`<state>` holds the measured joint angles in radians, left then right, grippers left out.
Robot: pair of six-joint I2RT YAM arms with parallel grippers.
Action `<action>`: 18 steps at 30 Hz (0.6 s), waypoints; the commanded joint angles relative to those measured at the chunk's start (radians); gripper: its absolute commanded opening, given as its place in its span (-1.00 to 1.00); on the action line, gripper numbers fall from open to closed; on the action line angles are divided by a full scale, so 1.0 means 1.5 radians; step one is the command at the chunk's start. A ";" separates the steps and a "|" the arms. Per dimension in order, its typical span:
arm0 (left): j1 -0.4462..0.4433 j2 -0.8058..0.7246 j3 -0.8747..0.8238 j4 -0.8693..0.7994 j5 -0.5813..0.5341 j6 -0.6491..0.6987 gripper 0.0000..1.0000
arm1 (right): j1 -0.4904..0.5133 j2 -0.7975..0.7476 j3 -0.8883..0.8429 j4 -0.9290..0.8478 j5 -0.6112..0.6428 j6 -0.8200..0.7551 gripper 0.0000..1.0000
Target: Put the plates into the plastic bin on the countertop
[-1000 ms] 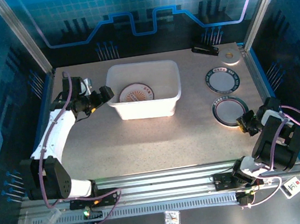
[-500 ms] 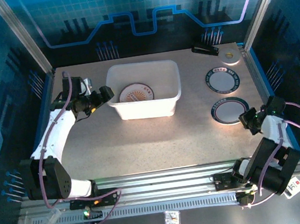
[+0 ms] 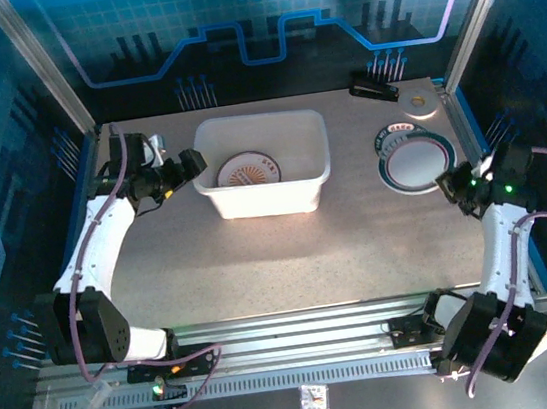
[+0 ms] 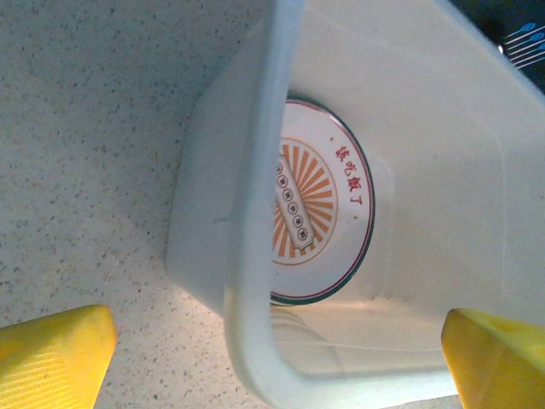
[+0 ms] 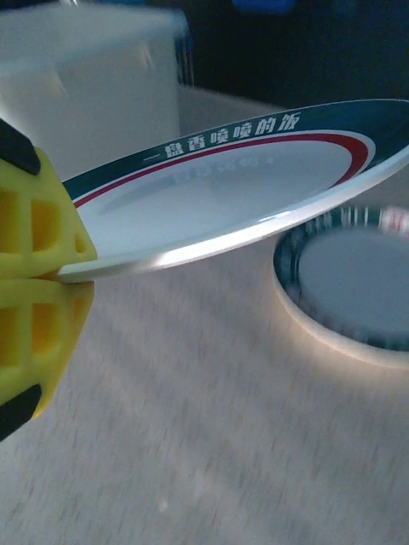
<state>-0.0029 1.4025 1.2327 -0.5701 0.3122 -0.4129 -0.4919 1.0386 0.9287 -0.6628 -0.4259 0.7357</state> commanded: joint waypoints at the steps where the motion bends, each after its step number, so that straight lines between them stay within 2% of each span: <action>1: -0.002 0.017 0.031 -0.018 0.018 0.004 0.99 | 0.073 0.003 0.075 0.035 -0.044 0.045 -1.00; 5: -0.001 0.015 0.043 -0.030 0.009 0.010 0.99 | 0.187 0.068 0.170 0.075 -0.040 0.059 -1.00; 12: -0.001 0.011 0.044 -0.042 -0.002 0.016 0.99 | 0.410 0.275 0.360 0.138 -0.014 0.046 -1.00; 18: 0.002 -0.005 0.039 -0.061 -0.017 0.030 0.99 | 0.522 0.453 0.479 0.140 -0.009 0.031 -1.00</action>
<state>-0.0029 1.4193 1.2694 -0.6193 0.3027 -0.4046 0.2462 1.6581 1.5917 -0.4805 -0.4339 0.7990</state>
